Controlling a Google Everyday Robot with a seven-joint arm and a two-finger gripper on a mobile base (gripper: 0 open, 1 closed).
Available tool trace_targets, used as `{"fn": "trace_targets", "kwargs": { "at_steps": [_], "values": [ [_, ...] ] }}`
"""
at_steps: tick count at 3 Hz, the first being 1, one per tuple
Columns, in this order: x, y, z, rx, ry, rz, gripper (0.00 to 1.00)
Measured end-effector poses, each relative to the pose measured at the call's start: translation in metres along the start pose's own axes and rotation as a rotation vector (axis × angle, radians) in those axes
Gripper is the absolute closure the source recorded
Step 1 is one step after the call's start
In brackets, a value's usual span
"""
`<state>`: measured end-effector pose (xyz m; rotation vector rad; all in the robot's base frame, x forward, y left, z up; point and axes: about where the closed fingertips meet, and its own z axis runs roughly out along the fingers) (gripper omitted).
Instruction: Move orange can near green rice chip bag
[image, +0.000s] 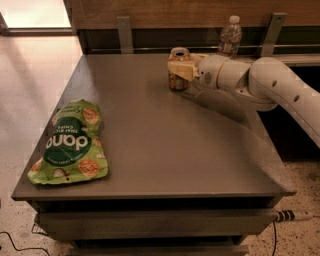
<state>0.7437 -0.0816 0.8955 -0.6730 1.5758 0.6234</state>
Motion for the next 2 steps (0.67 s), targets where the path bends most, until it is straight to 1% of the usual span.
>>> {"fn": "trace_targets", "kwargs": {
  "at_steps": [1,2],
  "values": [
    [-0.0001,0.0017,0.0019,-0.004,0.0,0.0,0.87],
    [-0.0003,0.0037,0.0039,-0.008,0.0,0.0,1.0]
  ]
}}
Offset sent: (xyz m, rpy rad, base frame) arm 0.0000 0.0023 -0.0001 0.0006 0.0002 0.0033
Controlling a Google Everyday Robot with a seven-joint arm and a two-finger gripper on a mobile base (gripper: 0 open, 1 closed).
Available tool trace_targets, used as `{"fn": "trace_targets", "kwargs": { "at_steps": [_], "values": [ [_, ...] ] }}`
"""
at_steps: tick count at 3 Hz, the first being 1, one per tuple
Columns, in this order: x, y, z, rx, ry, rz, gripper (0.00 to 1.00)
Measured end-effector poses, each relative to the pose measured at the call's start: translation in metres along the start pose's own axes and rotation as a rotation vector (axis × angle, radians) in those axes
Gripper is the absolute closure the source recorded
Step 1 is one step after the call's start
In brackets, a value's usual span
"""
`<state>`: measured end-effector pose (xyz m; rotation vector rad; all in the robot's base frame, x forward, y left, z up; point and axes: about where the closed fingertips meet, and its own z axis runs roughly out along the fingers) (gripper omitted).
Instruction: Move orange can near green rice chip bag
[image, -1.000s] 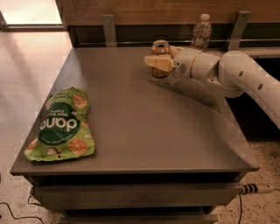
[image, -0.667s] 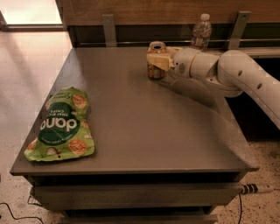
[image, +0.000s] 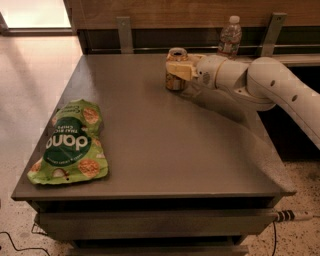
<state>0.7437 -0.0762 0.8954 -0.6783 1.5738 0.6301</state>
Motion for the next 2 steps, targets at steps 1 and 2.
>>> {"fn": "trace_targets", "kwargs": {
  "at_steps": [1,2],
  "values": [
    [0.0,0.0,0.0,0.0,0.0,0.0,1.0],
    [-0.025,0.021,-0.016,-0.027,0.014,-0.041,1.0]
  ]
}}
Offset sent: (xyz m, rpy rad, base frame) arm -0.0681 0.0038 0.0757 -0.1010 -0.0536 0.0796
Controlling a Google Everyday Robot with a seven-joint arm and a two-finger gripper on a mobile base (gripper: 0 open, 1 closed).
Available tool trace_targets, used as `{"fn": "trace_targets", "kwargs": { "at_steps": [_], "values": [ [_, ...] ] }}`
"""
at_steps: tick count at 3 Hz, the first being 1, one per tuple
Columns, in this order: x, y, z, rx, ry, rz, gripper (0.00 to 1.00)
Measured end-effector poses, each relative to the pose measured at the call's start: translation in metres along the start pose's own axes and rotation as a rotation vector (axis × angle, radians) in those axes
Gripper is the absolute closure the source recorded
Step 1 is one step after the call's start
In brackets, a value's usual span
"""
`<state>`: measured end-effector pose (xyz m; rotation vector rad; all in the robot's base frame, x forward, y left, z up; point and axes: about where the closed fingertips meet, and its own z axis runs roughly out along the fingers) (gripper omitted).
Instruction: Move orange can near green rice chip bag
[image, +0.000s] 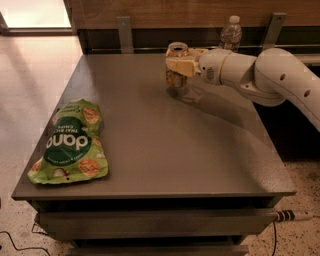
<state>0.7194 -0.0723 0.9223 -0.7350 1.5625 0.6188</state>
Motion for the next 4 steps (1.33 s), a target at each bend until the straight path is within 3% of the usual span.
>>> {"fn": "trace_targets", "kwargs": {
  "at_steps": [2,4],
  "values": [
    [-0.045,0.071,-0.031,-0.053,-0.002,-0.082,1.0],
    [-0.05,0.162,-0.045,-0.077,-0.015,-0.061,1.0]
  ]
}}
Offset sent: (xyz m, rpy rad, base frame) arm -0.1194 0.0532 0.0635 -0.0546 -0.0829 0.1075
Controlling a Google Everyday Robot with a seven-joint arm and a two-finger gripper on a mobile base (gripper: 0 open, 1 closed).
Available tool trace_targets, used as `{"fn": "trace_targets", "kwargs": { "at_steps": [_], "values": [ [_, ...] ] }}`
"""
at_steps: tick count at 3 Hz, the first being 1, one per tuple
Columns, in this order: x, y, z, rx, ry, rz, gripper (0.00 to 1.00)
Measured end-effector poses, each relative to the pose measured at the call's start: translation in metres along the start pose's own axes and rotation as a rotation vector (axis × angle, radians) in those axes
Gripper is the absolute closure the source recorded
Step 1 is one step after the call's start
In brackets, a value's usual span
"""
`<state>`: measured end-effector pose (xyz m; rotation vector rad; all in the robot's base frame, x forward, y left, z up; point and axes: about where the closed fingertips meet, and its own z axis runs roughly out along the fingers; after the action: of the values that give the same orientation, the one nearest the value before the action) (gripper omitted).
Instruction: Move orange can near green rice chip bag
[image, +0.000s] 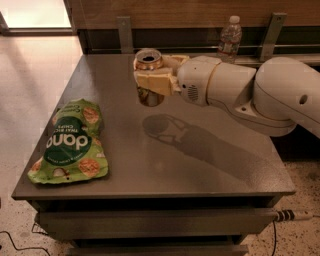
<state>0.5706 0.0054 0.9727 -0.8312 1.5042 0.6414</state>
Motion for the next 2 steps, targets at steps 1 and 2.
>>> {"fn": "trace_targets", "kwargs": {
  "at_steps": [1,2],
  "values": [
    [0.011,0.054,-0.012,-0.035,0.003,0.003,1.0],
    [0.029,0.095,-0.035,-0.089,0.006,-0.001,1.0]
  ]
}}
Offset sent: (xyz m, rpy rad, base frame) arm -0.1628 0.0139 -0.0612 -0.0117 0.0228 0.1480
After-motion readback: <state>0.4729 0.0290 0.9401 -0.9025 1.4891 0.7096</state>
